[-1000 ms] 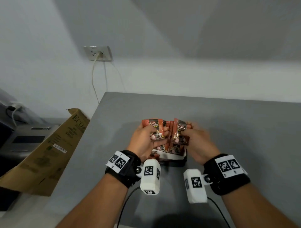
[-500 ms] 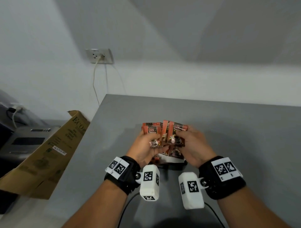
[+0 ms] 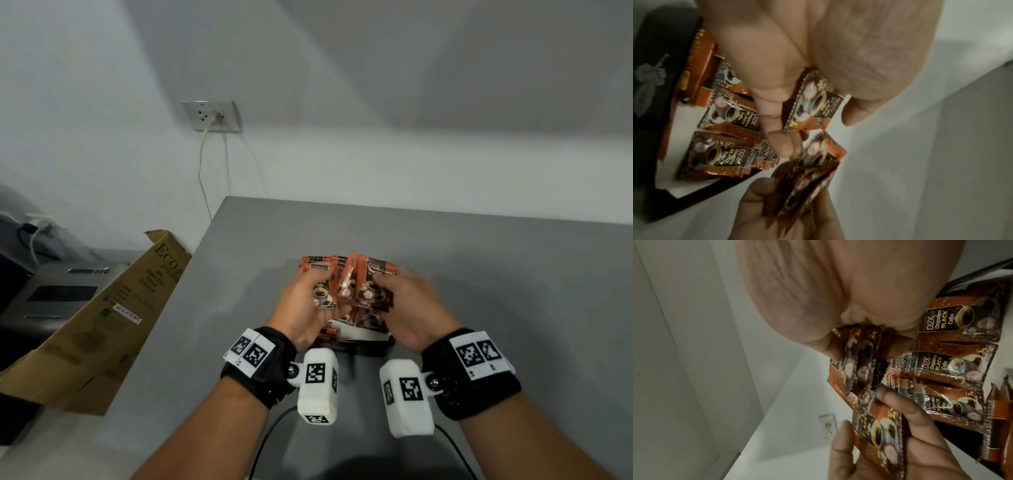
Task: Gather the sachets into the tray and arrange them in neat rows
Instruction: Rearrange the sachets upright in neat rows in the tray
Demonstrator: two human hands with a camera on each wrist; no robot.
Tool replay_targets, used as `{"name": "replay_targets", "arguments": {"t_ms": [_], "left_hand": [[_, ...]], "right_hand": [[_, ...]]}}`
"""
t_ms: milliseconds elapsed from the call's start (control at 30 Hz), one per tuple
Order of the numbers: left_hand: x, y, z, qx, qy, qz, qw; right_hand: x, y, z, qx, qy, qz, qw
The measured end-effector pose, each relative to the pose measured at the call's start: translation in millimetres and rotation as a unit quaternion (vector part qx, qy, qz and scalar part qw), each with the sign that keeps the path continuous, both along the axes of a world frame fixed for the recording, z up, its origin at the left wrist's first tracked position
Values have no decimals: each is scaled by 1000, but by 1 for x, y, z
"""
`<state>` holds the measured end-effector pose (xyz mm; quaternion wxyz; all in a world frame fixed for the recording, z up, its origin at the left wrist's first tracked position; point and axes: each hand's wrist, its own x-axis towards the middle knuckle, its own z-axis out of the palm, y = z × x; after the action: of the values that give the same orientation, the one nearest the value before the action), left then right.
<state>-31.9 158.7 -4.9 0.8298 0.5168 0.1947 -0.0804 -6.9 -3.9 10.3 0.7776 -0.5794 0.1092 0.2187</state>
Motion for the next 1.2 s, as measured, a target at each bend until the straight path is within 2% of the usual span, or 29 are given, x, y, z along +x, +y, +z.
{"name": "replay_targets", "arguments": {"t_ms": [100, 233, 367, 533, 600, 667, 767, 800, 867, 900, 1000, 1067, 1200], "left_hand": [[1, 7, -3, -13, 20, 25, 999], [7, 5, -2, 31, 11, 29, 999], [11, -2, -6, 62, 10, 44, 997], [6, -12, 6, -47, 14, 42, 998], [4, -16, 6, -70, 7, 8, 998], [3, -18, 6, -56, -2, -14, 998], [3, -15, 4, -59, -11, -20, 998], [3, -14, 4, -65, -16, -21, 998], [3, -12, 5, -81, -14, -9, 997], [3, -12, 5, -92, -11, -9, 996], [-1, -10, 9, -109, -6, -72, 991], [-3, -8, 9, -127, -14, -104, 986], [-3, -8, 9, -139, -21, -104, 985]], "right_hand": [[2, -9, 0, 20, 4, -20, 1000], [2, -10, -3, 35, 8, -31, 999], [-3, -1, -2, -4, -41, 4, 999], [-10, 8, -3, -77, -134, 13, 988], [-12, 11, -3, -110, -180, 16, 977], [-12, 12, -5, -194, -250, 37, 948], [-13, 12, -6, -370, -354, 67, 857], [-14, 11, -4, -404, -367, 66, 835], [-15, 7, 4, -411, -369, 111, 826], [-14, 5, 9, -415, -381, 158, 811], [-8, 7, 16, -460, -419, 272, 735], [-3, 9, 16, -463, -427, 275, 726], [-3, 11, 17, -447, -426, 272, 738]]}}
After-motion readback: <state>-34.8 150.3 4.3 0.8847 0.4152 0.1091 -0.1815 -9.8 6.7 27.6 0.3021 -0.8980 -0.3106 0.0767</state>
